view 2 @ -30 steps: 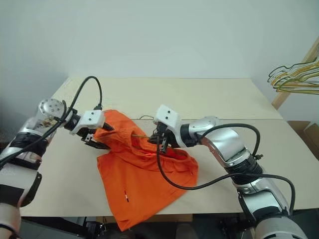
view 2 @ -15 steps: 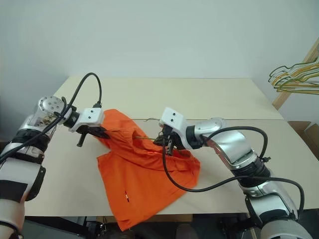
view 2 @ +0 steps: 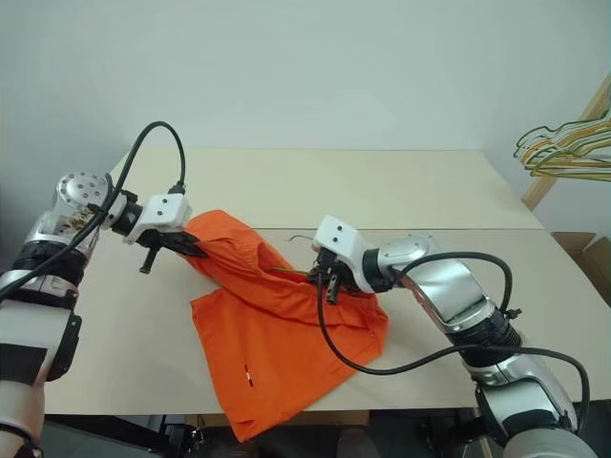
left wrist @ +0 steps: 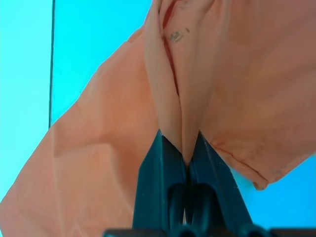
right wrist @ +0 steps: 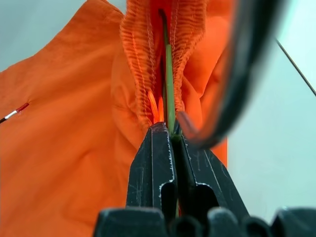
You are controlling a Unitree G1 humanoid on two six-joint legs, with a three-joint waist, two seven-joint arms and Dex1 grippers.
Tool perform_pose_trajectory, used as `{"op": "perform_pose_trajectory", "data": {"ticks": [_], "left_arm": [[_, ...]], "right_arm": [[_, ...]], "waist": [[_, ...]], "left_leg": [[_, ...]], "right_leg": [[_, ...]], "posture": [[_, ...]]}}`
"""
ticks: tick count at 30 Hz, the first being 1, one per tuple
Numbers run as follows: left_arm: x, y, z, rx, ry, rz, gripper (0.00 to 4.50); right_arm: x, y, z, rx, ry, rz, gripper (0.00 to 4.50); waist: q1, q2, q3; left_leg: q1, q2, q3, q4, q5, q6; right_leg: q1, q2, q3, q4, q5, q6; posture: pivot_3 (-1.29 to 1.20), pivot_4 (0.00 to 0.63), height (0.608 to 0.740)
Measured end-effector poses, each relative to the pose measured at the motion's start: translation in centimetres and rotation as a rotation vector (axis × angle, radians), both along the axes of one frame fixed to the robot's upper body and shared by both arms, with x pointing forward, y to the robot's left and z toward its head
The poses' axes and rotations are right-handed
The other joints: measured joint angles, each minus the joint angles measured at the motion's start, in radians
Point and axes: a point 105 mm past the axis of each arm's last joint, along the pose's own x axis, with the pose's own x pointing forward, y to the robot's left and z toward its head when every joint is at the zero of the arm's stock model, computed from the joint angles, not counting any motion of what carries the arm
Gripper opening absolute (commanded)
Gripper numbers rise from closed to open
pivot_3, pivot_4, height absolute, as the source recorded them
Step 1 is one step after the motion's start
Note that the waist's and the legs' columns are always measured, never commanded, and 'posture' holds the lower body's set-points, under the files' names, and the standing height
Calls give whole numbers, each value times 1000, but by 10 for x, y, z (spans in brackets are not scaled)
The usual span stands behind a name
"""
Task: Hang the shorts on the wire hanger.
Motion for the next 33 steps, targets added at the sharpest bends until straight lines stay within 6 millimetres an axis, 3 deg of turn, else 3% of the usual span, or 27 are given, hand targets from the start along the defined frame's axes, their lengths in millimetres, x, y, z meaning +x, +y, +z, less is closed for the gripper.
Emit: {"op": "perform_pose_trajectory", "data": {"ticks": [3, 6, 8, 9, 13, 18, 22, 24, 27, 31, 33], "left_arm": [[-7, 0, -9, 7, 5, -33, 51], [-13, -3, -19, 26, 25, -61, 777], [-13, -5, -20, 29, 26, -68, 1547], [-13, -5, -20, 29, 25, -69, 1683], [-11, -6, -15, 25, 11, -71, 2942], [-7, -21, 17, -92, -42, -88, 4474], [-21, -45, 48, -213, -42, -180, 4474], [-29, -54, 50, -209, -29, -238, 4474], [-29, -66, 38, -180, -19, -283, 4474], [-13, -74, 8, -95, -28, -241, 4474], [-3, -74, -3, -51, -48, -204, 4074]], "right_arm": [[3, -4, 10, 39, -4, -25, 0], [5, -5, 29, 77, -26, -29, 0], [0, -1, 43, 96, -52, 0, 0], [-2, 1, 45, 99, -56, 14, 0], [-4, 1, 45, 94, -41, 18, 0], [-3, -2, 47, 71, -38, 12, 0], [-2, -2, 49, 50, -42, 14, 0], [-1, 0, 48, 39, -39, 21, 0], [0, 0, 48, 35, -35, 20, 0], [0, 1, 49, 33, -30, 19, 0], [-1, 1, 48, 33, -23, 18, 0]], "waist": [[1, 0, 0], [2, 0, 0], [2, 0, 0], [2, 0, 0], [2, 0, 0], [0, 0, 0], [-2, 0, 0], [-3, 0, 0], [3, 0, 0], [0, 0, 0], [-3, 0, 0]], "left_leg": [[0, 0, 0, 0, 0, 0], [0, 0, 0, 0, 0, 0], [0, 0, 0, 0, 0, 0], [1, 0, 0, 0, 0, 0], [0, 0, 0, 0, 0, 0], [0, 1, 0, 0, 0, 0], [0, 1, 0, 0, 0, 0], [1, 1, 0, 0, 0, 0], [2, 0, 0, 1, 0, 0], [1, -1, 1, 1, 0, 0], [1, -1, 1, 0, 0, 0]], "right_leg": [[0, 0, 0, 0, 0, 0], [0, 0, 0, 1, 0, 0], [0, 0, 0, 1, 0, 0], [0, 0, 0, 1, 0, 0], [0, 0, 0, 0, 0, 0], [0, 0, 0, 0, 0, 0], [0, 0, 1, 1, 0, 0], [0, 0, 2, 2, 0, 0], [1, 0, 1, 2, 0, 0], [2, 1, 1, -1, 0, 0], [1, 1, 1, -2, 0, 0]], "posture": [[-126, 0, 740], [-126, 0, 740], [-126, 0, 740], [-133, 0, 740], [-137, 0, 740], [-138, 0, 740], [-141, 0, 740], [-141, 0, 740], [-147, 0, 740], [-164, 0, 740], [-166, 0, 740]]}}
